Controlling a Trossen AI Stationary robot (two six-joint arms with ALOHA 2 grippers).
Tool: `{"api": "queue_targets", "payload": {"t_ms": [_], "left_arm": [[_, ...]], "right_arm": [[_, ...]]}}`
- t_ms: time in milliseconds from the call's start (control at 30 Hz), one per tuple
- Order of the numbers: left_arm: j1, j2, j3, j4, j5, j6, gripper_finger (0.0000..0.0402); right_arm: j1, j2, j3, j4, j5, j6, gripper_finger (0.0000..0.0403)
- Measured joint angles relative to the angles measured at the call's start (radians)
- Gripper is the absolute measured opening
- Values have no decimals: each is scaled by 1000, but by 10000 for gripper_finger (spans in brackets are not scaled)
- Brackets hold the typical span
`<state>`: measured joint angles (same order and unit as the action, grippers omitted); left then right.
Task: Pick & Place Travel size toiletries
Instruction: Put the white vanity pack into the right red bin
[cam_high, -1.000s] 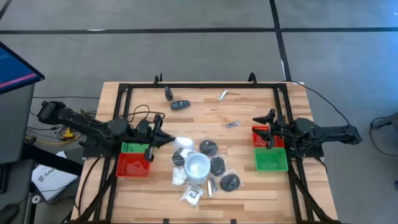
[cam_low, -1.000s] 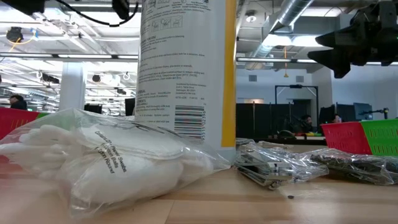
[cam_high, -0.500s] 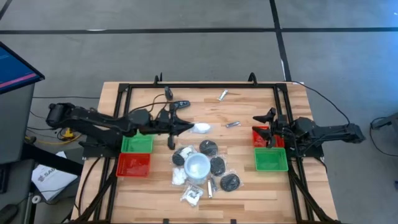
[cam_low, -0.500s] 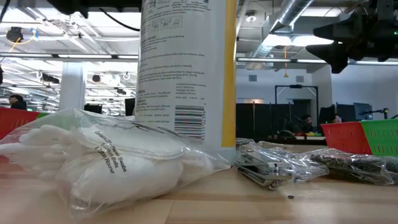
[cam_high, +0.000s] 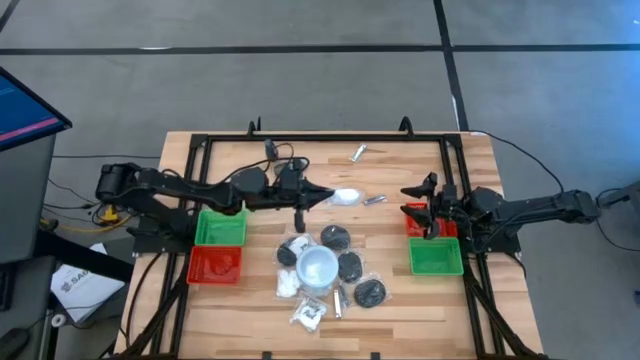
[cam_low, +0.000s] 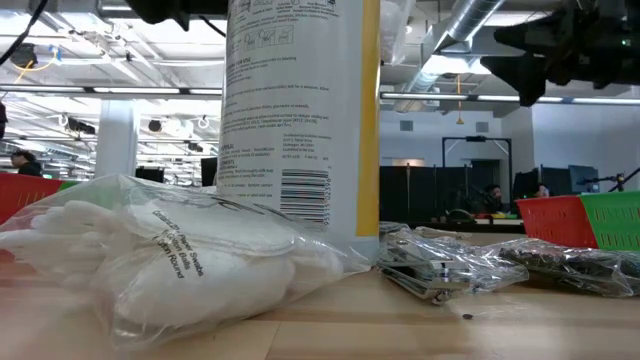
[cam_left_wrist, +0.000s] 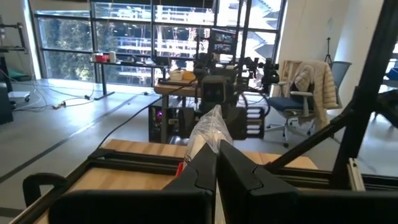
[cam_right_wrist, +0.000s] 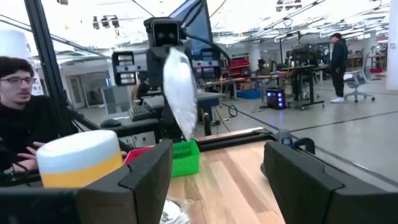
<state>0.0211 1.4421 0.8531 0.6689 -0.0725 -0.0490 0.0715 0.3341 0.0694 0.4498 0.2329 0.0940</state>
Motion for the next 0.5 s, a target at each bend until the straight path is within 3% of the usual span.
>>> {"api": "queue_targets", "payload": {"t_ms": [500], "left_arm": [[1,49,53,20,-1,22,0]], "right_arm": [[0,368,228,14,0,-94,240]]}}
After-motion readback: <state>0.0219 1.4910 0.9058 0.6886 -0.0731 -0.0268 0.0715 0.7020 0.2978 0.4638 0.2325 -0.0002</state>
